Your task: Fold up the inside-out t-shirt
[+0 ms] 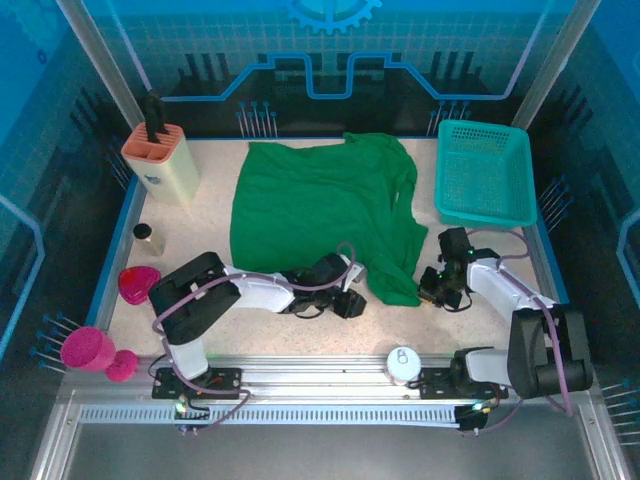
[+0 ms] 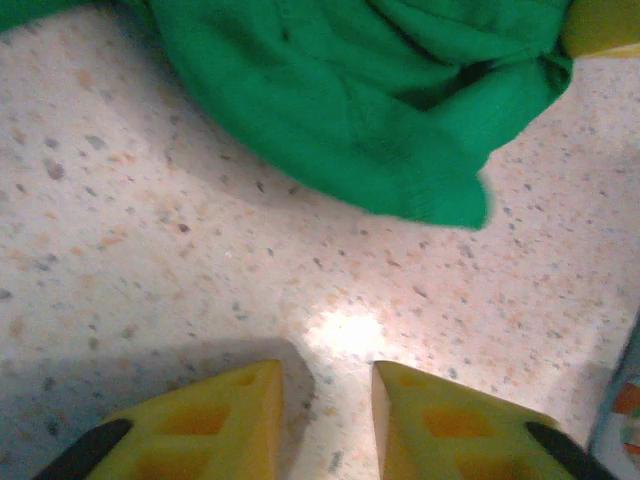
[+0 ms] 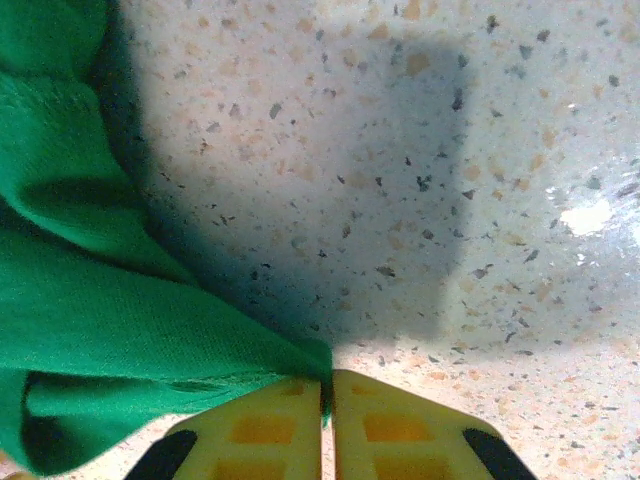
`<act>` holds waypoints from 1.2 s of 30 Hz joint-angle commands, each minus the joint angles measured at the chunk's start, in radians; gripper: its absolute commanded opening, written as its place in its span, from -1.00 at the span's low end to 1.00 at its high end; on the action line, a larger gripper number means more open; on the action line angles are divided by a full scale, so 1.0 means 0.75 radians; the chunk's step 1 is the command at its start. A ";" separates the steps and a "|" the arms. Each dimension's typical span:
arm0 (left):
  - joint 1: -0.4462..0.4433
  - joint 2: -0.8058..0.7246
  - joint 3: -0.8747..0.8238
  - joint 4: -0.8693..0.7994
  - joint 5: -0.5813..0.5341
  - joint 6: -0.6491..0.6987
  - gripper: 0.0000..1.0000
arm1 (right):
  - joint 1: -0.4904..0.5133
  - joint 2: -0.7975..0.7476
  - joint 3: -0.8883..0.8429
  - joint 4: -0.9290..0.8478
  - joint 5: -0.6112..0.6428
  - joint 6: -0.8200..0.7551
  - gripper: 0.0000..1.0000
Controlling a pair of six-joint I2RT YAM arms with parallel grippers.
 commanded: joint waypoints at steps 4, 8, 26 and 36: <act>-0.007 0.001 0.195 -0.117 0.001 0.208 -0.23 | -0.040 0.037 0.075 -0.069 -0.025 -0.095 -0.95; -0.005 0.065 0.336 -0.180 -0.053 0.307 -0.24 | -0.077 0.054 0.103 -0.082 -0.049 -0.123 -0.98; 0.086 0.351 0.707 -0.442 -0.069 0.433 -1.00 | -0.177 0.240 0.169 0.084 -0.040 -0.145 -0.93; 0.152 0.114 0.534 -0.199 0.455 0.222 -1.00 | -0.171 0.173 0.163 0.305 -0.096 -0.408 -0.90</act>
